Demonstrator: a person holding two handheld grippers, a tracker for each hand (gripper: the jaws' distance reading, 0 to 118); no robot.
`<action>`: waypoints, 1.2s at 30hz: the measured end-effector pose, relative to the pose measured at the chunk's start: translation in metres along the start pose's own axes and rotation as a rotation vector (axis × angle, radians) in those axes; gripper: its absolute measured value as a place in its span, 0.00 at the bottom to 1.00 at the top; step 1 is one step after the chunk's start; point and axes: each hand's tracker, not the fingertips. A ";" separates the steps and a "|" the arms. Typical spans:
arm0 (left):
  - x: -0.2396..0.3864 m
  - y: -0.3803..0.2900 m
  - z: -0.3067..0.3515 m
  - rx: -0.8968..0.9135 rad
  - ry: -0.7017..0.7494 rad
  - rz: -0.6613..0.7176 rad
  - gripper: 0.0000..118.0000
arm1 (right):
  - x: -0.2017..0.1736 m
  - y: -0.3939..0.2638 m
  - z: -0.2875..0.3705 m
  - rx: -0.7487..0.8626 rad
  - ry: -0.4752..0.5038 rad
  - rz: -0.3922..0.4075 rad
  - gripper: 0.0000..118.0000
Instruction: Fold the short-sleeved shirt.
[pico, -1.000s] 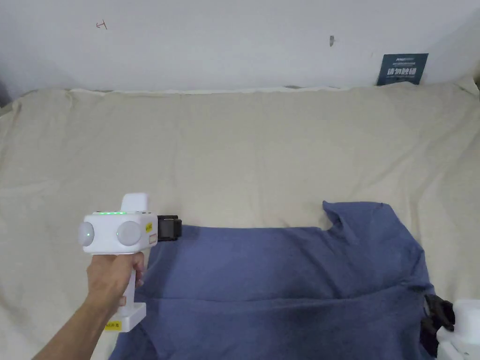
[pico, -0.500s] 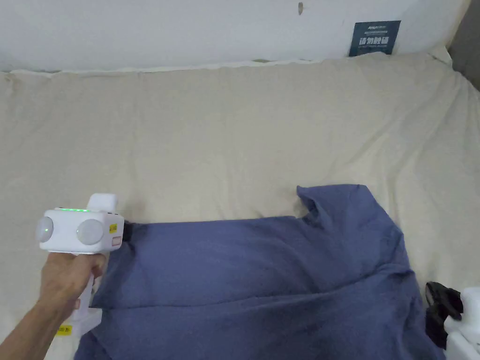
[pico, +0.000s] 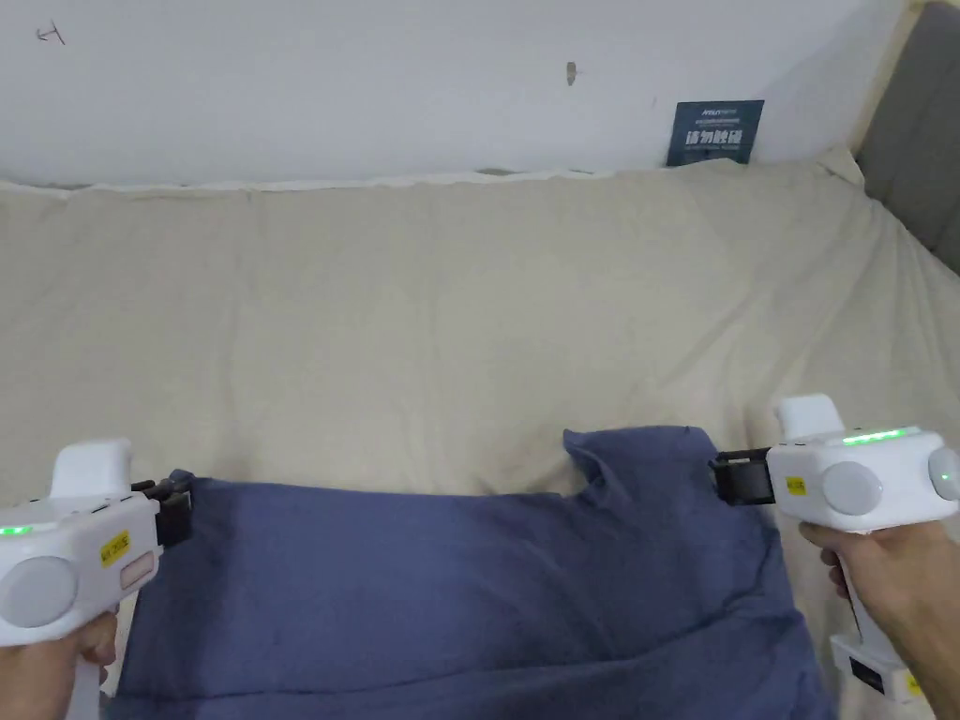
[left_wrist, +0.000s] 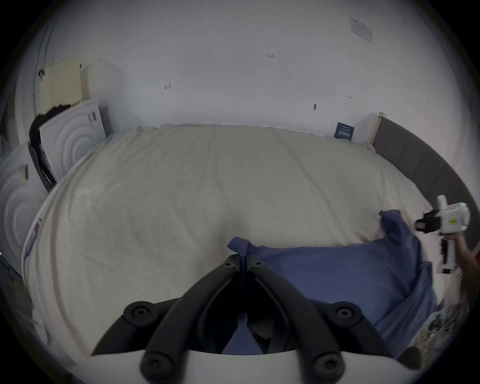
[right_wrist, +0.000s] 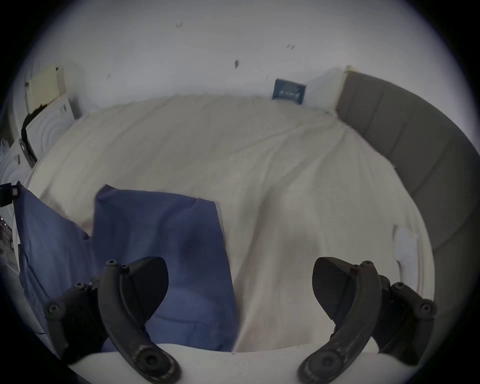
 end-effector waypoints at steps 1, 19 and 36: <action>-0.005 0.001 0.001 -0.027 -0.047 0.043 0.03 | 0.004 0.004 -0.011 -0.055 0.050 -0.015 0.87; 0.008 -0.009 -0.001 -0.024 -0.012 0.010 0.03 | -0.030 -0.010 -0.030 -0.012 -0.075 0.205 0.00; -0.011 -0.023 0.079 0.143 -0.041 0.138 0.03 | 0.000 -0.064 0.168 0.371 -0.019 -0.069 0.00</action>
